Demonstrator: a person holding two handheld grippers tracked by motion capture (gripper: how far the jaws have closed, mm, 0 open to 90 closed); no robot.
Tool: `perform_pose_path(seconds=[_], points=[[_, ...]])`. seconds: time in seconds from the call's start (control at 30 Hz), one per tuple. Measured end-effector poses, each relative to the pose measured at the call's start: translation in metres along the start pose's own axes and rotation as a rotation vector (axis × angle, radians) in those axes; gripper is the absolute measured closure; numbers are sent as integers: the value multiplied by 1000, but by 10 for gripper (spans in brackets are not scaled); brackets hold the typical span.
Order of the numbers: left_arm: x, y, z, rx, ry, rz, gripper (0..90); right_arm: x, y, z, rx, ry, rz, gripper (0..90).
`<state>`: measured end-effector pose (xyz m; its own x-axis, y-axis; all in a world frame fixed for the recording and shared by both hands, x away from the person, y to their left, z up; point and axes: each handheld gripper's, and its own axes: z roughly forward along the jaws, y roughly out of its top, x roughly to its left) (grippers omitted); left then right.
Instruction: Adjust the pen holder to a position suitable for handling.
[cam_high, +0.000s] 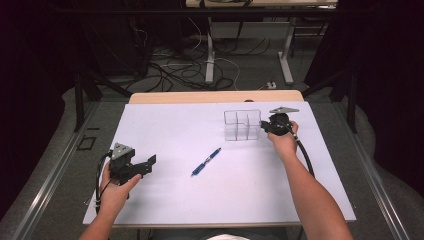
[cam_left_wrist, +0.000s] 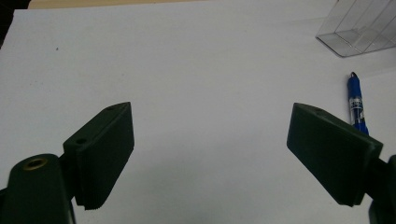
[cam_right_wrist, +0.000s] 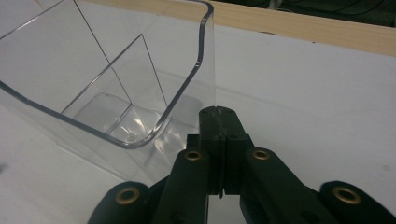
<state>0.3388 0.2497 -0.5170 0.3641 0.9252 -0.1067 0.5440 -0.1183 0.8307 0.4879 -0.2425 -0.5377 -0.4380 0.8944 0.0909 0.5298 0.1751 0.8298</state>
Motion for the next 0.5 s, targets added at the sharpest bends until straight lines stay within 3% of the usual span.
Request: perform_pose_path(seconds=[0.5], points=[[0, 0, 0, 0, -2, 1, 149, 36, 0, 18, -7, 50, 15, 900]])
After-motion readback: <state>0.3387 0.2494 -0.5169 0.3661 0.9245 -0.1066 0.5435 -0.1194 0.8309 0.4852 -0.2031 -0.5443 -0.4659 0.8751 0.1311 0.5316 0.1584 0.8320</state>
